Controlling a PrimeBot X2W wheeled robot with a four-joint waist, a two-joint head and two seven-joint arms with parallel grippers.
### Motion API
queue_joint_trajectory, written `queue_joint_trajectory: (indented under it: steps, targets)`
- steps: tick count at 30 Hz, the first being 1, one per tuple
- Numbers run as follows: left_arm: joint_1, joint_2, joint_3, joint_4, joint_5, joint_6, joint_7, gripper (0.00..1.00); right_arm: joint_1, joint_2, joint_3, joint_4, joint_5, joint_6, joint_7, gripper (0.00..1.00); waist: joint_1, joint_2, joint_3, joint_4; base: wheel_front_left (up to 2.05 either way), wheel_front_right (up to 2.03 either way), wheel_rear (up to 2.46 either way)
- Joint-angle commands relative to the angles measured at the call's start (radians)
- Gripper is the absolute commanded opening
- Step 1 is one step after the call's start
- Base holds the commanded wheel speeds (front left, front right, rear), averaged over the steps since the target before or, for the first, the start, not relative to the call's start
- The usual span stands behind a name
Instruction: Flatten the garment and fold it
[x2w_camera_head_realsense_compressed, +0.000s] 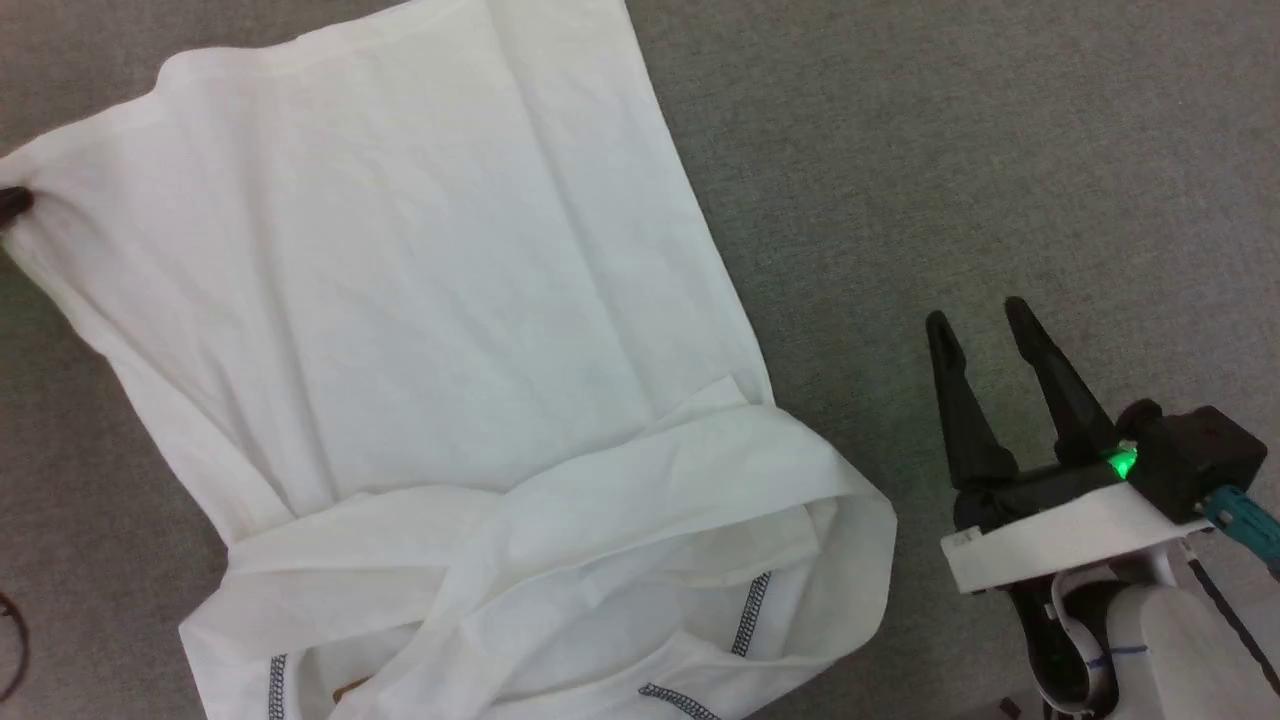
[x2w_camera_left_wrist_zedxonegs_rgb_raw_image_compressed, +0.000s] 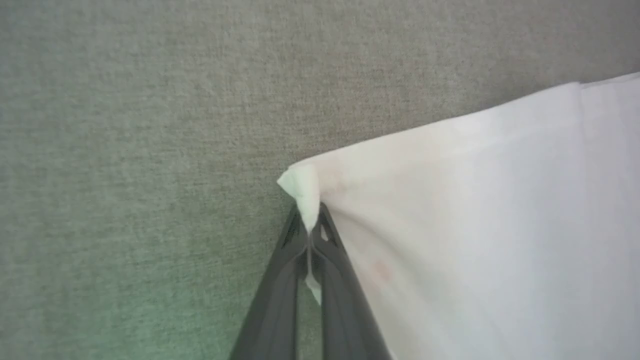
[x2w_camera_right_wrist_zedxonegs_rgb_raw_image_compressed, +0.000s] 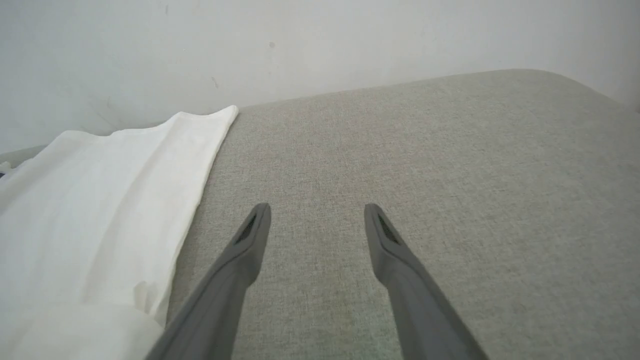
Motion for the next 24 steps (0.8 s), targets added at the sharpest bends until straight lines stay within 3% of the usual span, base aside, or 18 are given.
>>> queue_joint_trajectory:
  steps: [1, 9, 17, 24]
  targets:
    - [0.090, -0.072, -0.029, 0.039, -0.013, 0.002, 0.002, 0.00, -0.025, 0.003, 0.009, -0.001, 0.003, -0.001, 0.002, 1.00, 0.0001, 0.0000, -0.009, 0.007, 0.00, 0.00, 0.00]
    - [0.064, -0.096, 0.017, -0.026, 0.007, -0.003, -0.247, 0.00, -0.202, 0.003, 0.028, 0.099, 0.076, -0.001, 0.033, 1.00, 0.0001, 0.0000, -0.037, 0.063, 0.00, 0.00, 0.00]
    - [0.012, -0.146, -0.052, -0.117, 0.077, -0.012, -0.372, 0.00, -0.614, -0.001, 0.025, 0.455, 0.139, -0.001, 0.158, 1.00, 0.0001, 0.0000, -0.004, 0.183, 0.00, 0.00, 0.00]
    - [-0.056, -0.186, -0.098, -0.192, 0.082, -0.021, -0.433, 0.00, -0.958, -0.036, 0.069, 0.778, 0.195, -0.001, 0.393, 1.00, 0.0001, 0.0000, 0.070, 0.273, 0.00, 0.00, 0.00]
